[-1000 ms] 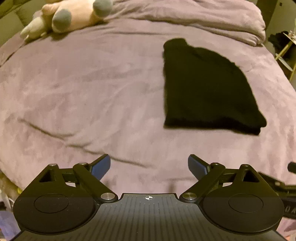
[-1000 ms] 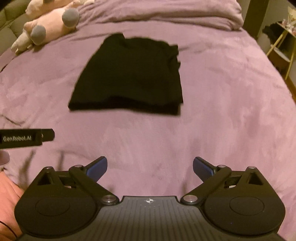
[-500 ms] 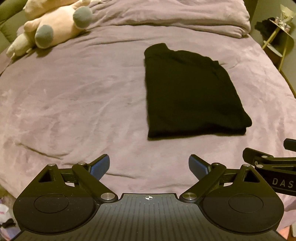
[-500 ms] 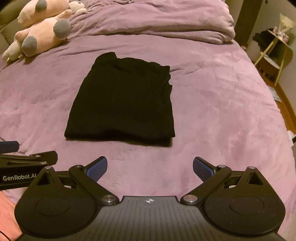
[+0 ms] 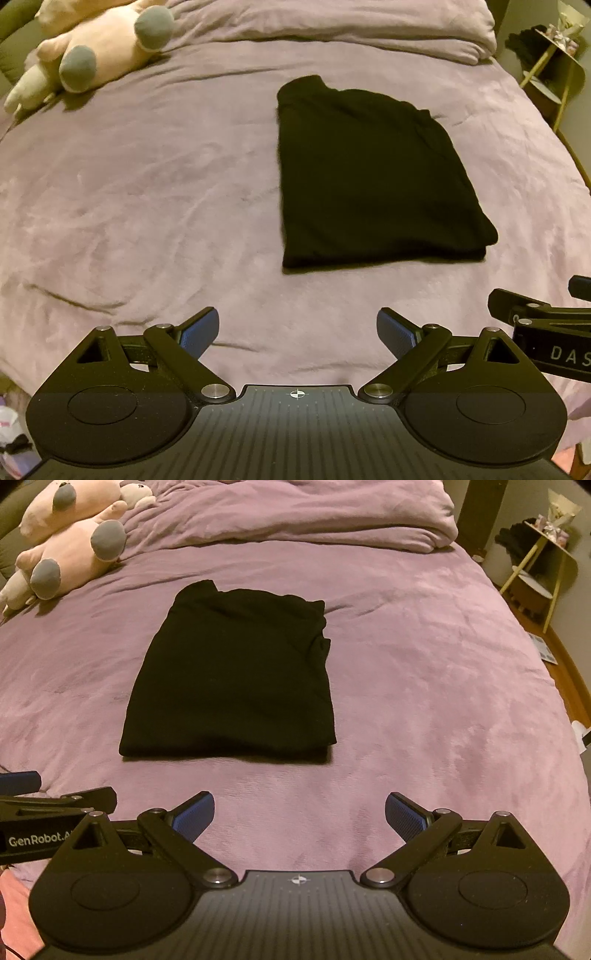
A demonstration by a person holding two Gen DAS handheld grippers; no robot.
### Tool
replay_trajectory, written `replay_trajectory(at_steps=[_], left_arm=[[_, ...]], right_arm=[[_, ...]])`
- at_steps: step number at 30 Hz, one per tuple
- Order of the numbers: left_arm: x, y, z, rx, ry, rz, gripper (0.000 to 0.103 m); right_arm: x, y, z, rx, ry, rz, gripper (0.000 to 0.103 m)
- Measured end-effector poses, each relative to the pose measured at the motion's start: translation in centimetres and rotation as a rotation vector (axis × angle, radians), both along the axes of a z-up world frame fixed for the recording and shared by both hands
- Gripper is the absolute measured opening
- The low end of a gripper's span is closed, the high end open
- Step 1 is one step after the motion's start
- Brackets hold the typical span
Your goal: Fold small clothes
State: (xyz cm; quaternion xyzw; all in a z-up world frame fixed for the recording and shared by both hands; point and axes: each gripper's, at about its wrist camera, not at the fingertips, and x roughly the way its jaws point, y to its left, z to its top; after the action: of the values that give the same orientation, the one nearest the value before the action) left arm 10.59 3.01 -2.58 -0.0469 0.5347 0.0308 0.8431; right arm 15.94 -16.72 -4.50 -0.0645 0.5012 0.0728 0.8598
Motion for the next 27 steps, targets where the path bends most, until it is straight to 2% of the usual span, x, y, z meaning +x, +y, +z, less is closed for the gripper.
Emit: replay_trajectory(at_steps=[27], left_arm=[[-0.09, -0.10, 0.04, -0.021, 0.007, 0.002, 0.096]], right_arm=[[0.34, -0.38, -0.16, 0.011, 0.019, -0.019, 0.099]])
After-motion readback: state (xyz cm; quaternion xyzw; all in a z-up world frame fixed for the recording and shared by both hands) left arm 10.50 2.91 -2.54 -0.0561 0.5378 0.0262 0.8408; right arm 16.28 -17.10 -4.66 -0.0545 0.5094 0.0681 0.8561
